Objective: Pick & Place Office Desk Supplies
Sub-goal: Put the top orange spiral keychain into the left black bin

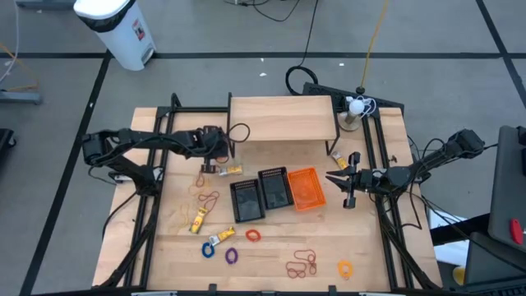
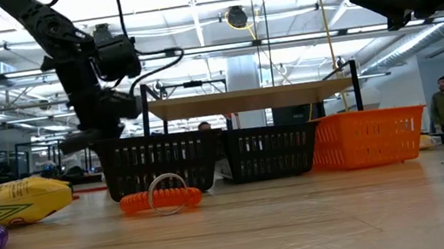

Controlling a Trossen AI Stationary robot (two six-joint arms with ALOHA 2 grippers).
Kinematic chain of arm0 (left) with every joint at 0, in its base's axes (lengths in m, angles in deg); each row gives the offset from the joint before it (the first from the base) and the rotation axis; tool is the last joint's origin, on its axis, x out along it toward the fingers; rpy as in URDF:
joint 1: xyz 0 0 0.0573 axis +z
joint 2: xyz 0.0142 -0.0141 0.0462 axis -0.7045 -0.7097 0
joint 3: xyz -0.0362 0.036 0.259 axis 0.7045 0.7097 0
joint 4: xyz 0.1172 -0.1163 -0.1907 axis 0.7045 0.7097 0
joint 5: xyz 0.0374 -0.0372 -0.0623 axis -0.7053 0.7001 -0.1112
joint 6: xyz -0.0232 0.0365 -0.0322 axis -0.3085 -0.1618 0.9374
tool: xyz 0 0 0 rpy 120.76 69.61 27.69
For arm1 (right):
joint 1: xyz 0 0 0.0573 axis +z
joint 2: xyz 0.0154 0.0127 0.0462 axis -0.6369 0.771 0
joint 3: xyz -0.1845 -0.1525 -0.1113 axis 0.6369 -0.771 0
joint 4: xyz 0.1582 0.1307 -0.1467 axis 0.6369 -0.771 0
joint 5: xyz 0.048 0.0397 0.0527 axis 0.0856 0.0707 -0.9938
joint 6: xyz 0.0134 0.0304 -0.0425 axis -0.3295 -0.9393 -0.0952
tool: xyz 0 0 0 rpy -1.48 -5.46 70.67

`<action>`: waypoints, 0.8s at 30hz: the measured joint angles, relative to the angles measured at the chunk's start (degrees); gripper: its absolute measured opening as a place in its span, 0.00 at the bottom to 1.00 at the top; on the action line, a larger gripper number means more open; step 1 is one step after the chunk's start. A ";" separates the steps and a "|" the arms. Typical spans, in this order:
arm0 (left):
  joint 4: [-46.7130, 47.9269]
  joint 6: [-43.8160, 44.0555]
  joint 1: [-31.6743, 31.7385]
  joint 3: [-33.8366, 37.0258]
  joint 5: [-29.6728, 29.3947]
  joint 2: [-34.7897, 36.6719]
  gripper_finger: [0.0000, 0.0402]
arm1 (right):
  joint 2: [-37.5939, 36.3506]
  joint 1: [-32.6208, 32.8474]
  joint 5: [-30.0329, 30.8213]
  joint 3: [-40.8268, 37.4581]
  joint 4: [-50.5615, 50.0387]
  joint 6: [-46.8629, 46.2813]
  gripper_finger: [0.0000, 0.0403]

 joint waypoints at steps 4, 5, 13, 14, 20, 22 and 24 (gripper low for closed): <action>3.03 0.23 -1.34 -2.81 -0.17 0.00 0.00 | 0.00 0.00 0.00 -0.02 0.00 0.00 0.11; 4.04 0.33 -1.69 -3.62 -0.18 0.00 0.00 | 0.00 0.00 0.00 0.00 0.00 0.00 0.11; 14.59 1.47 -2.49 -6.27 -1.03 0.02 0.00 | 0.02 0.00 0.00 0.00 -0.61 -1.07 0.11; 15.52 1.49 -2.50 -6.27 -1.01 0.02 0.01 | 0.02 0.00 0.00 -0.01 -0.63 -1.07 0.11; 18.05 2.53 -2.43 -6.25 -0.98 0.02 0.11 | 0.02 0.00 0.00 -0.01 -0.63 -1.09 0.11; 18.02 3.77 -2.43 -6.25 -0.97 0.02 0.17 | 0.02 0.00 0.00 -0.02 -0.63 -1.09 0.11; 17.94 4.25 -2.43 -6.25 -0.98 0.02 0.23 | 0.02 0.00 0.00 0.00 -0.63 -1.07 0.11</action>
